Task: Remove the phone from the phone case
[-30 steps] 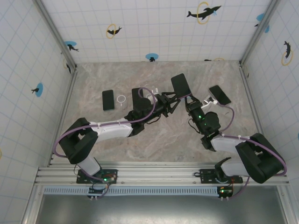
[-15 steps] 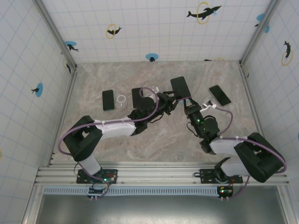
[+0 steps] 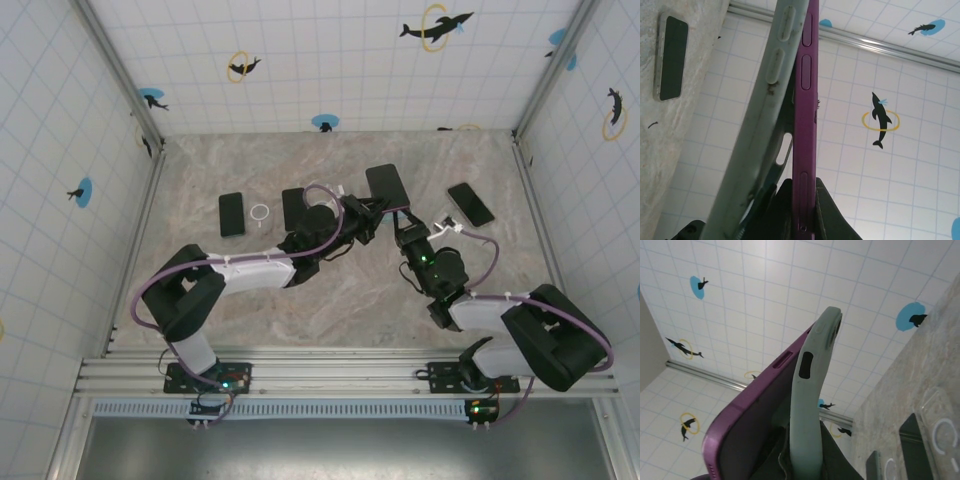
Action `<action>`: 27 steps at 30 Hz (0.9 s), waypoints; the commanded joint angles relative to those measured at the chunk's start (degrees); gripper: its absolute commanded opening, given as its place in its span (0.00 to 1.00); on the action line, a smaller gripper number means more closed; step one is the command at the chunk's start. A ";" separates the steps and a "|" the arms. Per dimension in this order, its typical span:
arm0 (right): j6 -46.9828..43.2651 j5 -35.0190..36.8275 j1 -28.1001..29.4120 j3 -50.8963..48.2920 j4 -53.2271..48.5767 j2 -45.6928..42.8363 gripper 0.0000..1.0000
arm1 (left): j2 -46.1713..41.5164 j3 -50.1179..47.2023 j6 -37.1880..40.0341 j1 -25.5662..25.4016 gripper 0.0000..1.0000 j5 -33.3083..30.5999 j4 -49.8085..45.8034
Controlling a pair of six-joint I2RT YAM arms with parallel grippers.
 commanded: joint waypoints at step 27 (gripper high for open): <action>-10.29 0.74 -11.08 3.82 -13.01 1.04 0.04 | 5.21 0.40 25.10 14.37 0.02 25.03 -11.05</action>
